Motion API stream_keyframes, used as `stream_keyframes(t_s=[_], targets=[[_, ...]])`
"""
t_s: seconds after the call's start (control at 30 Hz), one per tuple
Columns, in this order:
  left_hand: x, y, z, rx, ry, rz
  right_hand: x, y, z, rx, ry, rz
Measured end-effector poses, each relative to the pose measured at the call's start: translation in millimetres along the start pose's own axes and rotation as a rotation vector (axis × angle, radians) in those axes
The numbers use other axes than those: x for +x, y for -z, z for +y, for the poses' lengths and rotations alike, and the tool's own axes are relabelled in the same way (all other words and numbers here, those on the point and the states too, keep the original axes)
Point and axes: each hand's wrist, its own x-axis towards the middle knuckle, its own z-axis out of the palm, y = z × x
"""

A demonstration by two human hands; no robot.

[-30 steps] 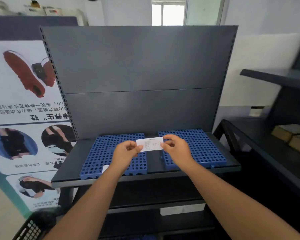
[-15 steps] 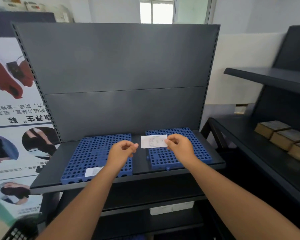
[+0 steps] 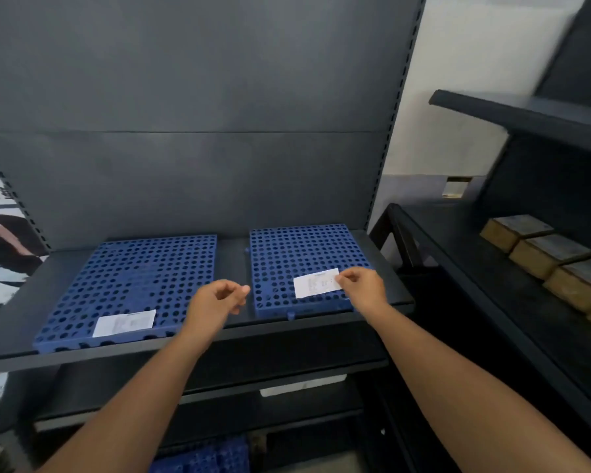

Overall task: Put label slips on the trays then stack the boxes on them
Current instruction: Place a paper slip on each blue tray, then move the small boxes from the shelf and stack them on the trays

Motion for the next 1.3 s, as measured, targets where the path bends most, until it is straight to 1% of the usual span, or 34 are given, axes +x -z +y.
stream_keyframes(t_s=[0.1, 0.37, 0.6, 0.73, 0.9, 0.97, 1.0, 1.03, 1.13, 1.2, 1.3], targets=[[1.0, -7.5, -7.0, 0.054, 0.005, -0.023, 8.1, -10.5, 14.4, -0.07, -0.015, 0.002], [1.5, -17.0, -30.2, 0.057, -0.009, -0.072, 18.5, -26.5, 23.7, -0.256, -0.052, 0.071], [3.0, -17.7, -30.1, 0.027, -0.009, -0.097, 16.3, -26.7, 22.8, -0.254, -0.059, 0.064], [3.4, -15.0, -20.6, 0.012, -0.044, -0.088, 4.4, -13.7, 13.1, -0.208, -0.022, 0.119], [-0.4, -17.8, 0.5, -0.007, -0.166, -0.12, -32.4, 16.4, 0.1, -0.201, 0.05, 0.209], [-2.9, -20.8, 12.3, -0.029, -0.202, -0.164, -48.6, 31.1, -1.7, -0.214, 0.079, 0.249], [-7.2, -22.3, 20.4, -0.022, -0.234, -0.215, -62.5, 41.6, -3.3, -0.229, 0.087, 0.292], [-10.7, -24.7, 26.8, 0.008, -0.27, -0.261, -74.8, 51.9, -5.1, -0.255, 0.098, 0.328], [-8.9, -28.9, 37.4, 0.128, -0.396, -0.314, -92.5, 73.2, -9.8, -0.37, 0.163, 0.374], [-11.9, -32.9, 53.7, 0.231, -0.528, -0.349, -114.8, 93.7, -11.9, -0.454, 0.167, 0.453], [-16.9, -45.4, 83.1, 0.341, -0.692, -0.348, -148.1, 125.6, -9.6, -0.557, 0.132, 0.537]])
